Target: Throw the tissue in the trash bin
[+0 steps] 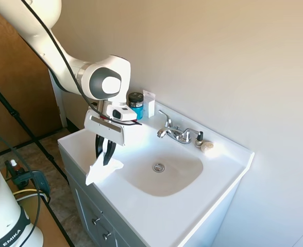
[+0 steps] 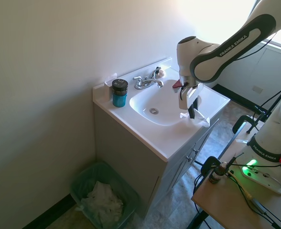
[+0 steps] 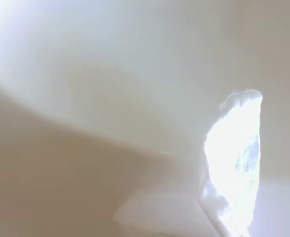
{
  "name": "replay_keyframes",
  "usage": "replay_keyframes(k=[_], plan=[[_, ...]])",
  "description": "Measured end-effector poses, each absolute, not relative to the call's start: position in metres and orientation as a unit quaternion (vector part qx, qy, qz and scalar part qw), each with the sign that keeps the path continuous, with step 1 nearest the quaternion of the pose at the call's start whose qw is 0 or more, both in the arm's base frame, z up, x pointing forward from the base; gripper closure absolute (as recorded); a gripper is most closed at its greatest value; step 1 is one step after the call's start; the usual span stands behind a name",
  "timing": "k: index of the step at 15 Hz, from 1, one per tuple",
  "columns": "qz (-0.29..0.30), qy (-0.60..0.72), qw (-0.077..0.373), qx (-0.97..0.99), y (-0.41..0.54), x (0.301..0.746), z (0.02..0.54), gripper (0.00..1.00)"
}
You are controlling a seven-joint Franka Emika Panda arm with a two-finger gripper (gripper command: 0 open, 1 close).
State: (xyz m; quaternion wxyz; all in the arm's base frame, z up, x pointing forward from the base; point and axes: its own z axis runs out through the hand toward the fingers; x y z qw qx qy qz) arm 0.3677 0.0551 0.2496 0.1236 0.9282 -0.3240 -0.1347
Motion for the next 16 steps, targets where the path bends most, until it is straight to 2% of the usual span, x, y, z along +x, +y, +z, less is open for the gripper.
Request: replay_keyframes(k=[4,8,13,16], plan=[[-0.119,-0.33,0.117,0.929,0.057,0.374,0.263,1.0],[-0.065,-0.328,0.093,0.938,0.084,0.378,0.308,1.0],[0.012,-0.315,0.067,0.947,0.183,0.382,0.353,1.0],[0.041,-0.298,0.049,0.952,0.252,0.395,0.356,1.0]])
